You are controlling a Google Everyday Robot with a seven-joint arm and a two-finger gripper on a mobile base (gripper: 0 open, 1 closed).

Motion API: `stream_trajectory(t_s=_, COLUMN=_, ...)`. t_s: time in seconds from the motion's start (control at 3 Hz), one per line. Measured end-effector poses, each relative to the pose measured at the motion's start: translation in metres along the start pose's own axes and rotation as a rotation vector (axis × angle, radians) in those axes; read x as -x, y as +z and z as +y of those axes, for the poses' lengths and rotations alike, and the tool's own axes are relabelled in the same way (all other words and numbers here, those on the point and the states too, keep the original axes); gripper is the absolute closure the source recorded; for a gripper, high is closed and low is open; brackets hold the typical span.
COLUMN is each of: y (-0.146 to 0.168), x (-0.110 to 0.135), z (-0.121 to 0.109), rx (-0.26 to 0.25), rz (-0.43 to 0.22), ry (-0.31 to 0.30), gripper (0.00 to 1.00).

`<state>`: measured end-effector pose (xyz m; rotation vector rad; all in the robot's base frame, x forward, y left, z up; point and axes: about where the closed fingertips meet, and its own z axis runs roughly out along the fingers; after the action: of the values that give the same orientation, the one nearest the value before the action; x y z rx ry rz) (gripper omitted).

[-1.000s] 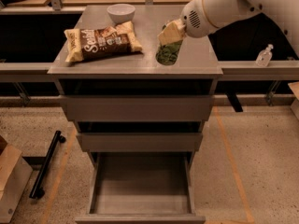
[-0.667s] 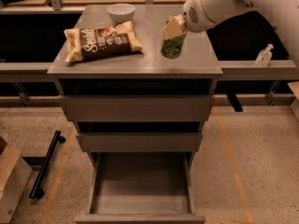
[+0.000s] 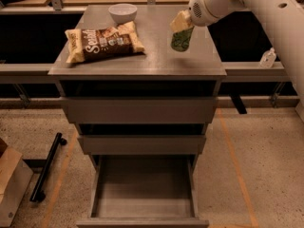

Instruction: Pick green can from bottom drawer and place on counter

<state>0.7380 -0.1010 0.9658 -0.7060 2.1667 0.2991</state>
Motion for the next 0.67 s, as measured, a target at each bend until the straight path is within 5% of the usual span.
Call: stream_trajectory(t_s=0.67, y=0.042, x=-0.02, z=-0.017, rx=0.036, rz=0.044, ry=0.082, gripper=0.05)
